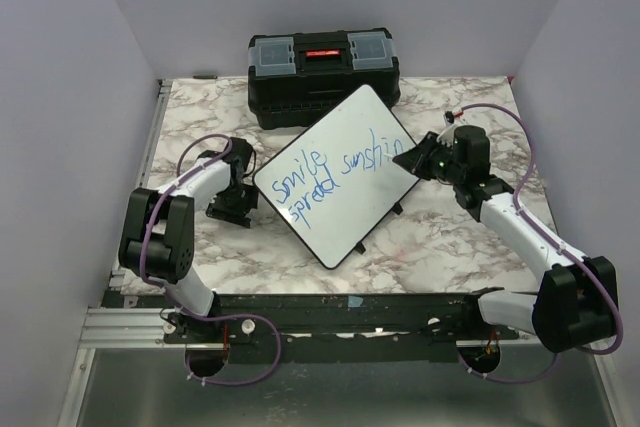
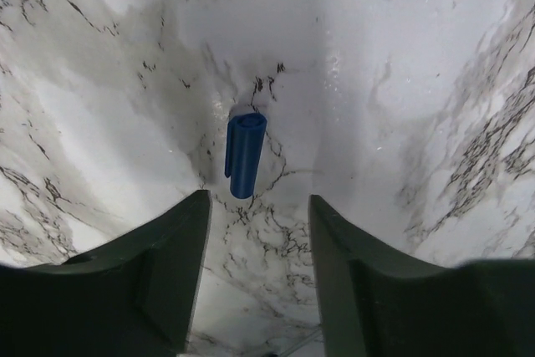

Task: Write a sentence on the whiteboard
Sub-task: Move the whiteboard to the center of the board.

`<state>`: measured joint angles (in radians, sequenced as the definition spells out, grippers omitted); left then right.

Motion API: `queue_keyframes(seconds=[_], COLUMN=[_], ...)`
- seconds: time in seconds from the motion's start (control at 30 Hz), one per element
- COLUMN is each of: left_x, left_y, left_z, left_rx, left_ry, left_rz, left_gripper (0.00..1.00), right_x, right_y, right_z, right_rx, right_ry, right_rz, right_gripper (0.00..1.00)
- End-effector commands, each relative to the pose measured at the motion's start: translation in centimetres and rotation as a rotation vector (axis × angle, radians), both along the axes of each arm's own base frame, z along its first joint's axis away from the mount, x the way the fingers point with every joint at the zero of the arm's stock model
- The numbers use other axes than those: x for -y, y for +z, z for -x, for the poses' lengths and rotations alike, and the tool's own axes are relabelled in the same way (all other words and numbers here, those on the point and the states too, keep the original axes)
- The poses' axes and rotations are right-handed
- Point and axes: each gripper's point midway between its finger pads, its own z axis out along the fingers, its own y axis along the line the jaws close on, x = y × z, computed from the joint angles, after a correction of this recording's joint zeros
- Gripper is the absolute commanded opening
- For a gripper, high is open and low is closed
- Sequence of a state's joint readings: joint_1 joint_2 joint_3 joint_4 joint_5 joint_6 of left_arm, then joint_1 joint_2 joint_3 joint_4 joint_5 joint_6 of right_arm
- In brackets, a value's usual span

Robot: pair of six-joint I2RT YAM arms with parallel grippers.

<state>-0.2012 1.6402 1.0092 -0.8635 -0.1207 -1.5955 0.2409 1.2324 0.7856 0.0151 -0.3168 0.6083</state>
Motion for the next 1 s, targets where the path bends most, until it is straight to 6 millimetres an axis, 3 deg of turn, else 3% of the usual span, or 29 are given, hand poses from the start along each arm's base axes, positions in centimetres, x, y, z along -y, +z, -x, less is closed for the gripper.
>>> queue_keyframes(seconds=[0.0, 0.07, 0.2, 0.33, 0.43, 0.57, 0.63, 0.73, 0.83, 0.97], left_x=[0.5, 0.7, 1.3, -1.7, -3.9, -6.0, -6.8, -7.5, -7.7, -6.8], left_y=[-0.2, -0.3, 0.0, 3.5, 6.1, 7.7, 7.8, 7.1, 5.7, 4.1], left_z=[0.4, 0.6, 0.1, 0.4, 0.9, 1.0, 1.2, 1.8, 2.1, 1.0], left_rx=[-0.003, -0.009, 0.033, 0.114, 0.229, 0.33, 0.326, 0.272, 0.216, 0.231], left_ry=[0.015, 0.022, -0.019, -0.039, -0.048, -0.132, -0.184, -0.228, -0.245, -0.286], left_rz=[0.015, 0.025, 0.059, -0.112, -0.201, -0.3, -0.355, -0.395, -0.372, -0.3], left_gripper=[0.65, 0.72, 0.72, 0.73, 0.68, 0.53, 0.41, 0.24, 0.0, 0.0], right_x=[-0.5, -0.6, -0.7, -1.1, -1.9, -2.7, -2.8, -2.9, -2.7, -2.2], right_y=[-0.8, -0.9, -0.8, -0.2, 0.6, 1.8, 2.3, 2.8, 3.3, 3.3], right_z=[0.7, 0.7, 0.7, 0.9, 1.0, 1.1, 1.2, 1.6, 2.0, 2.7], right_rx=[-0.011, -0.012, -0.01, -0.002, 0.018, 0.043, 0.053, 0.064, 0.076, 0.072], right_ry=[0.037, 0.039, 0.042, 0.067, 0.103, 0.137, 0.145, 0.151, 0.148, 0.139], right_rz=[0.013, 0.013, 0.015, 0.01, -0.009, -0.032, -0.039, -0.04, -0.034, -0.017], right_gripper=[0.01, 0.01, 0.01, 0.01, 0.01, 0.01, 0.01, 0.01, 0.01, 0.01])
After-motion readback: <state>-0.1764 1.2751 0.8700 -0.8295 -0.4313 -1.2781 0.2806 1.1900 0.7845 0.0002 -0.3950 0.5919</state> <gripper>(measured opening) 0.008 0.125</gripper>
